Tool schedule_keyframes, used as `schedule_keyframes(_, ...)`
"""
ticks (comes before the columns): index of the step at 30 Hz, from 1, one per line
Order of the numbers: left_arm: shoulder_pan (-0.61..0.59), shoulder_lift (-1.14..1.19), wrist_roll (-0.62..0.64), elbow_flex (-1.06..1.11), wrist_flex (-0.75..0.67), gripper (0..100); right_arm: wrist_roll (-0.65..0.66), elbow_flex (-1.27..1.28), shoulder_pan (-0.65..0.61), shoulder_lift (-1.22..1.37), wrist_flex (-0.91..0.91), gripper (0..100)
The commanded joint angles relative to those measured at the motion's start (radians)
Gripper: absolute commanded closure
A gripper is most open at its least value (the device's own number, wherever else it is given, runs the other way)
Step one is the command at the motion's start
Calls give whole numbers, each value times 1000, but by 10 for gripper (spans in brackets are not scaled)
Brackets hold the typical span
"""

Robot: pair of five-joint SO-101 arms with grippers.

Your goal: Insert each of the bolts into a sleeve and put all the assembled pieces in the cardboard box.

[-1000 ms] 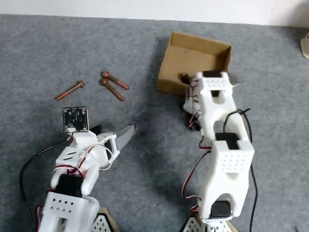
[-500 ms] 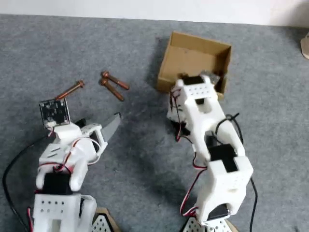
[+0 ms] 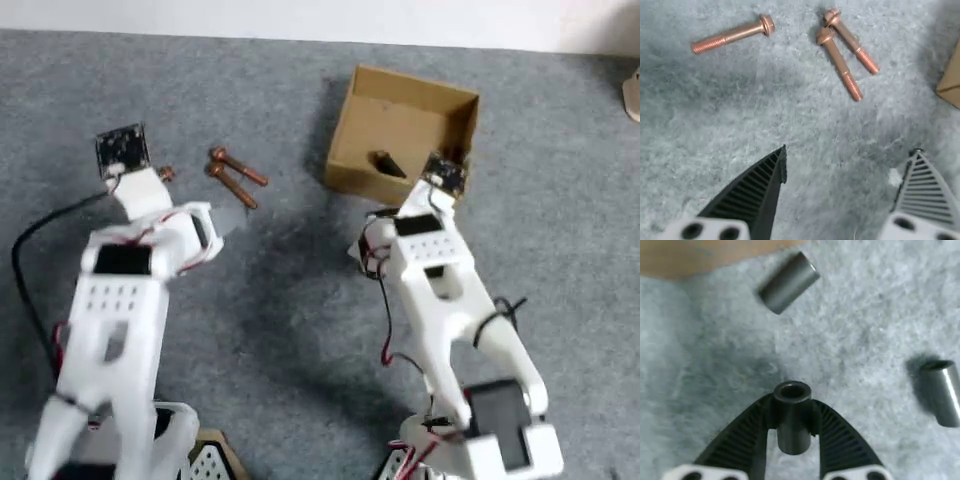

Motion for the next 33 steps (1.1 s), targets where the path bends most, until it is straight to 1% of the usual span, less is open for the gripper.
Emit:
schedule_keyframes(1,-7,120,38,-140,8,649,18,67,2,-147,-96,994)
schedule_keyframes(6,-8,289,60,-274,9,649,18,189,33,-263,-237,994)
schedule_keyframes(9,-8,386,60,-349,9,660,18,243,35,-311,-285,994)
schedule_keyframes(11,-8,452,61,-403,9,713,18,260,30,-334,-291,994)
schedule_keyframes(14,-21,550,61,-489,3,819,18,268,30,-351,-291,994)
schedule_keyframes(16,-33,610,61,-553,3,868,18,268,30,-352,-291,994)
schedule_keyframes(18,-44,673,69,-624,6,889,18,268,30,-351,-291,994)
schedule_keyframes(21,-45,771,135,-730,9,891,18,271,30,-349,-311,994)
schedule_keyframes(24,-39,877,166,-829,14,891,18,271,30,-349,-311,994)
schedule_keyframes(33,-12,1107,199,-1150,247,891,18,271,30,-349,-311,994)
